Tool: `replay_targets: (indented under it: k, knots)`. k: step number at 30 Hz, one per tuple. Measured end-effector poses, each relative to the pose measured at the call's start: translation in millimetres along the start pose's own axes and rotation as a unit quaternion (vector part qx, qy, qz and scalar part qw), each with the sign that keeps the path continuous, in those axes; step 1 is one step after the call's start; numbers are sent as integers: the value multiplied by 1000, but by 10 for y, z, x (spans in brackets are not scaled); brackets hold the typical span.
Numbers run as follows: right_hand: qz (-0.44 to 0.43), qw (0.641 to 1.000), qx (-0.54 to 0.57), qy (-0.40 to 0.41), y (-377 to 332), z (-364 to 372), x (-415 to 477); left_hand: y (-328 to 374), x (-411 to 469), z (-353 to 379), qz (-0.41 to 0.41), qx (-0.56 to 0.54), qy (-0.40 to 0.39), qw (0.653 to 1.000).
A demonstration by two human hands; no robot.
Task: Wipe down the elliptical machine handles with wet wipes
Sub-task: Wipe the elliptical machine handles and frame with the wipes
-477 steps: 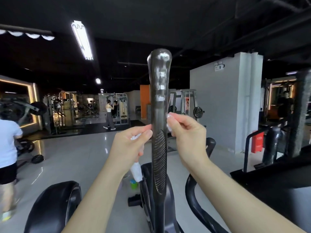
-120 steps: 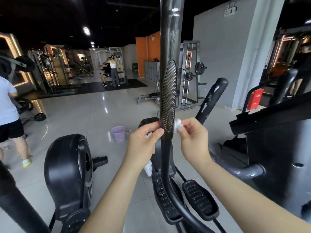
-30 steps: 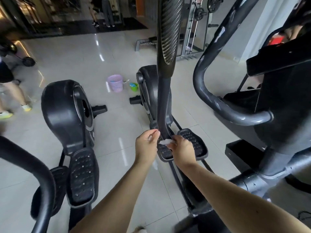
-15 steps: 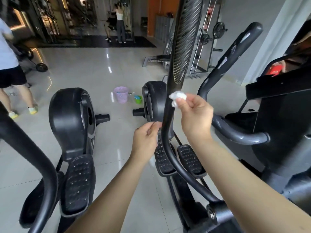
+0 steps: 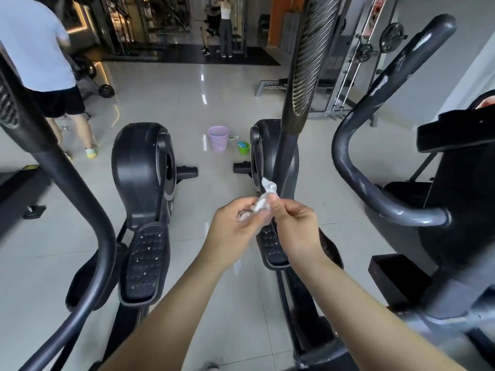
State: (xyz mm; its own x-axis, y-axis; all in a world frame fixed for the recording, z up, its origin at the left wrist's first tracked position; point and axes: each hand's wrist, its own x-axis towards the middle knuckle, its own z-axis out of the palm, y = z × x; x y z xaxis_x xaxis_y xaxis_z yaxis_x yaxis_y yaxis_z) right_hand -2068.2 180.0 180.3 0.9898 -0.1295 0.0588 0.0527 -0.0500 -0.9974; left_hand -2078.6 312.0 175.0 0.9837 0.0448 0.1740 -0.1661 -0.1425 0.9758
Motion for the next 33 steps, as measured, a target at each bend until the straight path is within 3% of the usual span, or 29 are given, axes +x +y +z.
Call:
replay_targets:
  k: [10,17,24,33]
  knots:
    - [55,998,25,-27,228,-112,-159,-195,-159,-22,-96,-5,108,990]
    - [87,994,46,-48,454,168,-18,-404,256,-266,-115,70,112,984]
    - [139,980,139,37,480,1042,826,-700,1637,-553,-153,90,15,984]
    - [155,941,199,227,211,1580,2194,-502,3568,-576,-92,132,-227,960]
